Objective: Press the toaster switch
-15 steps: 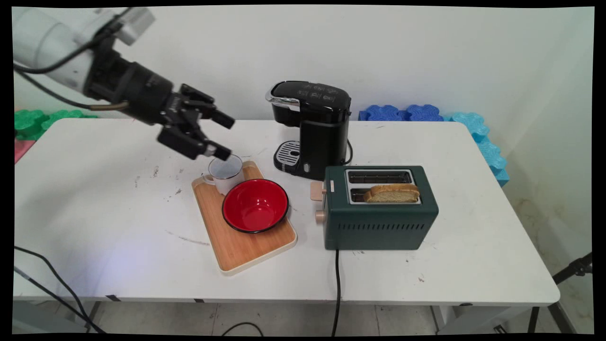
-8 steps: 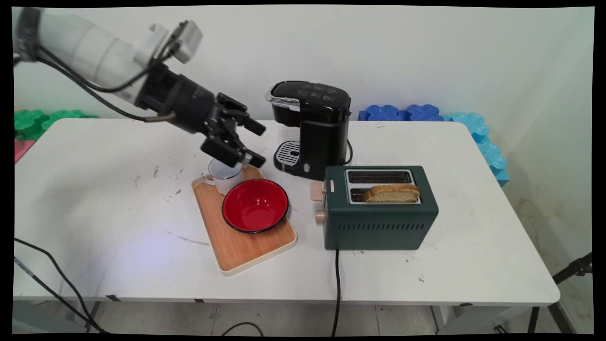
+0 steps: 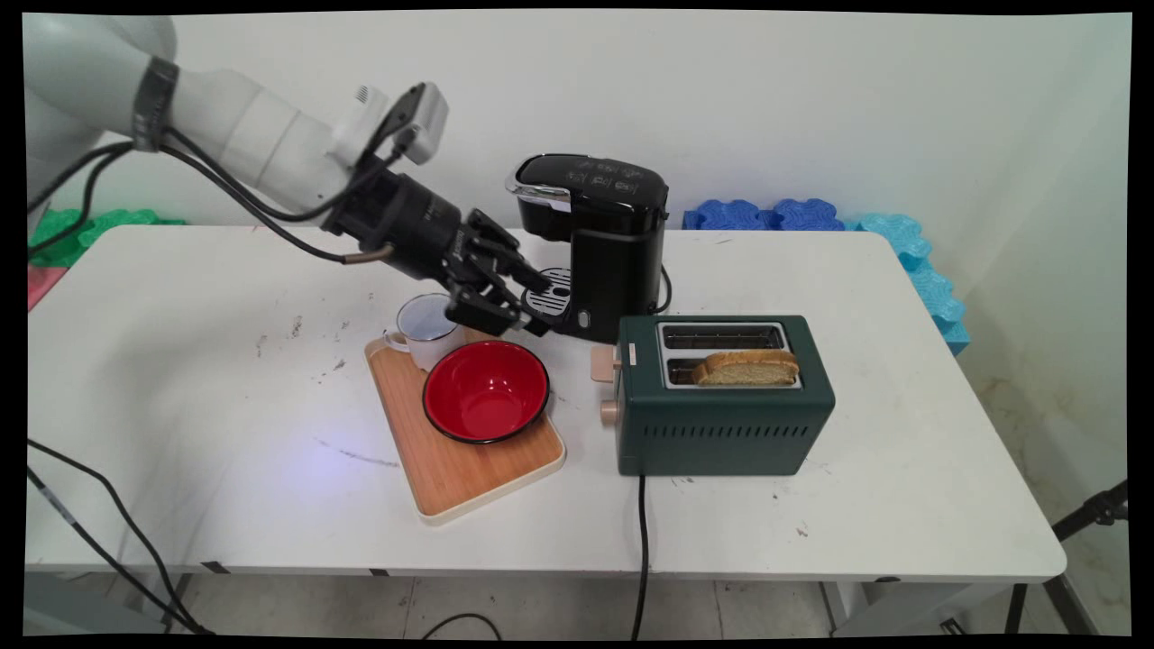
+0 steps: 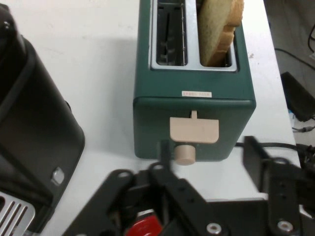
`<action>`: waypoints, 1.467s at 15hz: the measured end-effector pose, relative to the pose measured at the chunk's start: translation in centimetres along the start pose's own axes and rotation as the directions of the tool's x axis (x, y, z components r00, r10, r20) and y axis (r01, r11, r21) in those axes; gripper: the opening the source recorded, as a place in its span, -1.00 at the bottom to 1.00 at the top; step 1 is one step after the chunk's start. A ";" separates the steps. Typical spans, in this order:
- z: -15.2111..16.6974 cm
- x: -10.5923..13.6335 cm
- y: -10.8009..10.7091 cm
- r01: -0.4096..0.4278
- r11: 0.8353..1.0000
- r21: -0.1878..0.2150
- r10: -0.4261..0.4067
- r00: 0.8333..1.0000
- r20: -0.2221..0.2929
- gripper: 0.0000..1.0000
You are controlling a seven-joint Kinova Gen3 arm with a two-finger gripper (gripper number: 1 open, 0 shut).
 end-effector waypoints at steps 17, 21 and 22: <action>5.3 -0.2 -0.3 0.006 0.998 -0.062 -0.003 0.999 0.042 -1.00; 6.3 -0.5 -0.5 0.007 0.998 -0.065 -0.004 0.999 0.034 -1.00; 6.5 -0.5 -0.6 0.007 0.998 -0.066 -0.005 0.999 0.032 -1.00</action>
